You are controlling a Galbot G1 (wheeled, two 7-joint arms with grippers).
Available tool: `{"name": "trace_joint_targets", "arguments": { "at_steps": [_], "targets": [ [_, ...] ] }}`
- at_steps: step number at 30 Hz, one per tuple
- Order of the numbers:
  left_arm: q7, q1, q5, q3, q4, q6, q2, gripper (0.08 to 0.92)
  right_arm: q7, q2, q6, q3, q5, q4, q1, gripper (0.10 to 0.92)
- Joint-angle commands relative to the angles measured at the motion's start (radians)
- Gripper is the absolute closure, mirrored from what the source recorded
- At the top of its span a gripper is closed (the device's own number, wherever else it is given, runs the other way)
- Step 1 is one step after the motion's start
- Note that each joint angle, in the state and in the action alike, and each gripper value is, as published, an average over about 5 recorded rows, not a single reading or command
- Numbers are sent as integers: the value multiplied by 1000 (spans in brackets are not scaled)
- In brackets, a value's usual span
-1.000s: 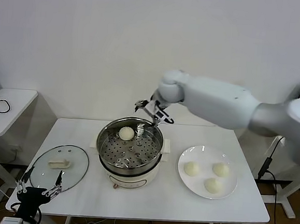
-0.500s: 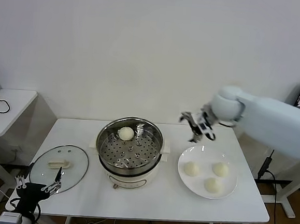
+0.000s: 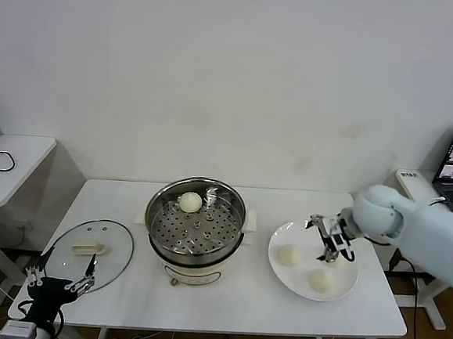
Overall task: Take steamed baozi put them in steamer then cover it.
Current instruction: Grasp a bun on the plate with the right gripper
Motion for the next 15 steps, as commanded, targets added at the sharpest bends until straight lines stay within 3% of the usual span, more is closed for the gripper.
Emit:
{"name": "trace_joint_targets", "arguments": {
  "at_steps": [1, 15],
  "targets": [
    [1, 1, -1, -3, 0, 1, 0, 177, 3, 28, -16, 97, -42, -66, -158, 202],
    [2, 2, -2, -16, 10, 4, -4, 177, 12, 238, 19, 161, -48, -281, -210, 203]
  ]
}}
